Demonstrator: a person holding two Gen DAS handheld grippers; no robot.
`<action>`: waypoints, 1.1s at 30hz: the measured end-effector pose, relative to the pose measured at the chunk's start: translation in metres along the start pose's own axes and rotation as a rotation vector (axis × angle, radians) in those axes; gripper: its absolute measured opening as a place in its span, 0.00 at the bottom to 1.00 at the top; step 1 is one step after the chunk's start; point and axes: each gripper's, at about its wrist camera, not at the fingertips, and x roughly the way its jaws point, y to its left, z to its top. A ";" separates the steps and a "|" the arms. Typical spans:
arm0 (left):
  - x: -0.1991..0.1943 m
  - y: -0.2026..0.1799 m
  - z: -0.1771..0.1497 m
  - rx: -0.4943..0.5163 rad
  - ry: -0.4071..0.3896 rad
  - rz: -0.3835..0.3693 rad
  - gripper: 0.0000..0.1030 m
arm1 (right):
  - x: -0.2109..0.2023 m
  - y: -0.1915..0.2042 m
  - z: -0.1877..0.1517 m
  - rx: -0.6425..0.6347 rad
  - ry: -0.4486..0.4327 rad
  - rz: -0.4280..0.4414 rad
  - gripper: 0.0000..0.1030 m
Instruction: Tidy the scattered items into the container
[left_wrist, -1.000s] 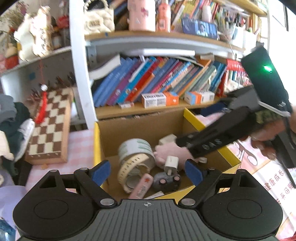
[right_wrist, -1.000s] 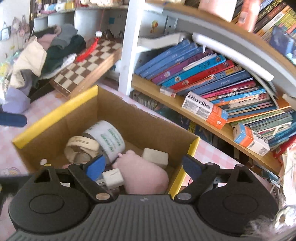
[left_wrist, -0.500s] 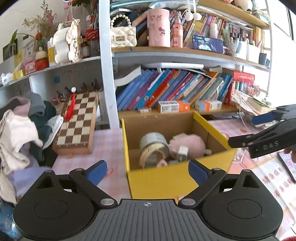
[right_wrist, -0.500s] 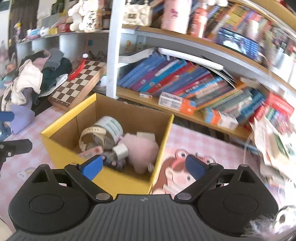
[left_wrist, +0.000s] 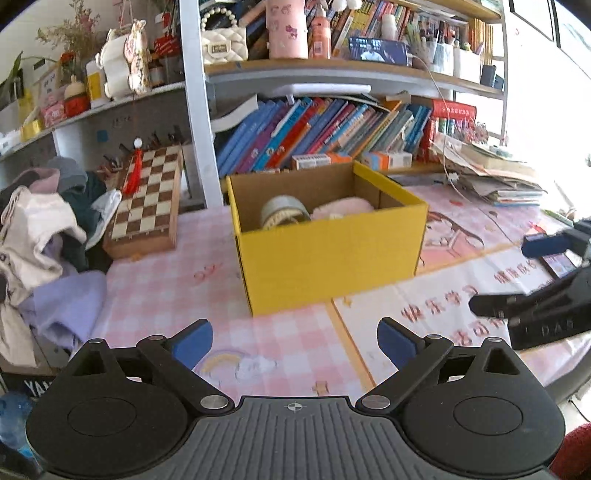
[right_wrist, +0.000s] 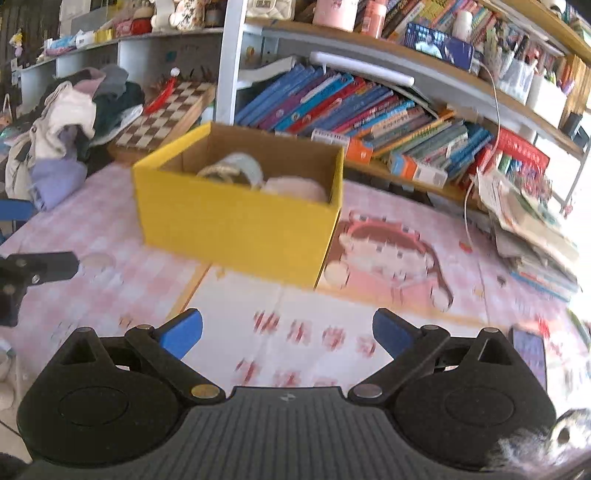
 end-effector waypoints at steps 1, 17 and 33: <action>-0.001 0.000 -0.004 0.001 0.007 -0.004 0.95 | -0.002 0.004 -0.006 0.010 0.011 0.002 0.97; -0.010 -0.002 -0.048 0.018 0.121 -0.039 0.95 | -0.014 0.049 -0.044 -0.011 0.101 0.016 0.98; -0.015 0.002 -0.053 0.001 0.130 -0.048 0.95 | -0.015 0.062 -0.042 -0.041 0.115 0.041 0.99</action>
